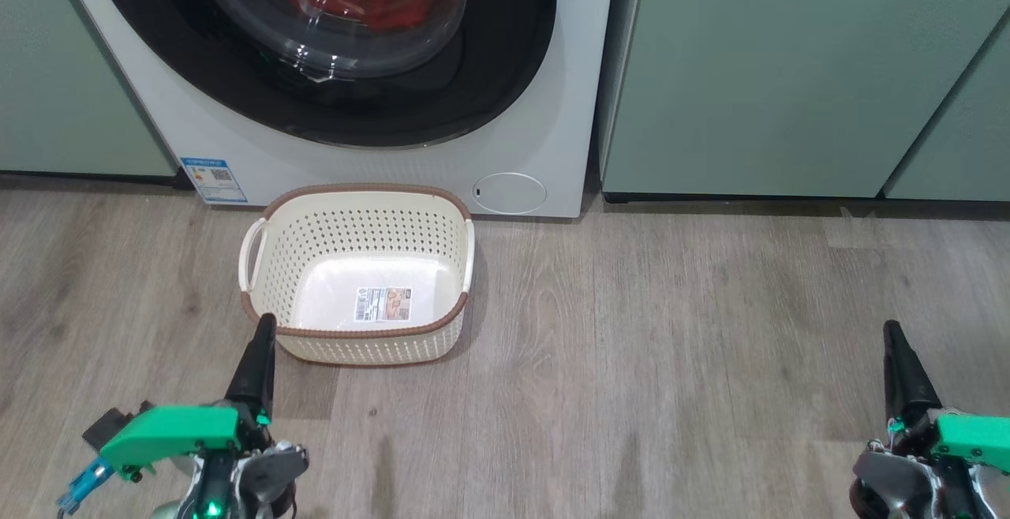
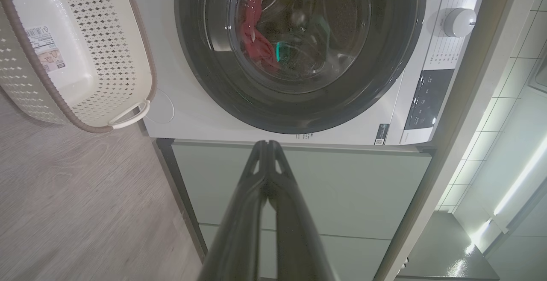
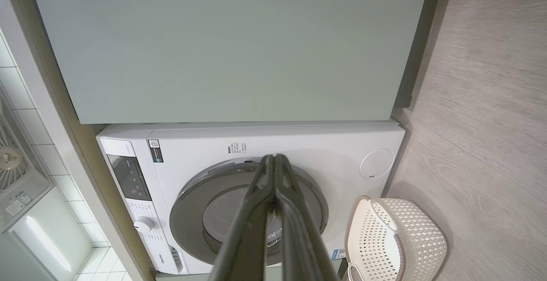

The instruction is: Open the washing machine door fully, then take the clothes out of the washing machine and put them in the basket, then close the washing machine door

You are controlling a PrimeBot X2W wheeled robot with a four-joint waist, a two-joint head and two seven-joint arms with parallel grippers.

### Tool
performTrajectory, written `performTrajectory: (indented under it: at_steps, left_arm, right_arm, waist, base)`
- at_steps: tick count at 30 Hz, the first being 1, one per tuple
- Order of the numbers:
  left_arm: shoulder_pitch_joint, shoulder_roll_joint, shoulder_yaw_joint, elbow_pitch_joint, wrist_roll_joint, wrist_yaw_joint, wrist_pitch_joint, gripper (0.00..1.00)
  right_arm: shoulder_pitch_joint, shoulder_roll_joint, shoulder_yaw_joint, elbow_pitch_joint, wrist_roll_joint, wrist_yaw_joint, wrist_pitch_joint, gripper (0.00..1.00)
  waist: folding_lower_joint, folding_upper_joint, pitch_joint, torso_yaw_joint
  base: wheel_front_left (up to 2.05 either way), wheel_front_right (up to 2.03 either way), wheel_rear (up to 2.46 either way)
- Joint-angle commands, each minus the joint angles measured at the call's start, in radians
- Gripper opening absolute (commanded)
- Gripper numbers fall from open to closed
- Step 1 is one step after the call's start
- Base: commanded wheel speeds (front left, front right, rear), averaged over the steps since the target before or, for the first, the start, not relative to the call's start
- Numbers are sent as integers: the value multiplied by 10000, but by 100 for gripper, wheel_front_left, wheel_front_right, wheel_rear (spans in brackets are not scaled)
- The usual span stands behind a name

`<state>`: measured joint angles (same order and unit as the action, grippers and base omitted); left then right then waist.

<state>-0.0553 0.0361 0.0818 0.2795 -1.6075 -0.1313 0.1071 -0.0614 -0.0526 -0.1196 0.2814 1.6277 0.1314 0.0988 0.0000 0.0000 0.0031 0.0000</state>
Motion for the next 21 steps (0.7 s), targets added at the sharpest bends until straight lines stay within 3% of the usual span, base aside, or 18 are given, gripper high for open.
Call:
performTrajectory:
  at_steps: [1, 21]
  left_arm:
    - [-527, 146, 325, -347, -7, 6, 65, 0]
    - [-527, 144, 327, -347, -5, 6, 66, 0]
  right_arm:
    - [-456, -46, 148, -371, -116, -7, 71, 0]
    - [-459, -29, 123, -370, -137, -7, 91, 0]
  waist:
    - [0, 0, 0, 0]
    - [0, 0, 0, 0]
  base:
    - [0, 0, 0]
    - [0, 0, 0]
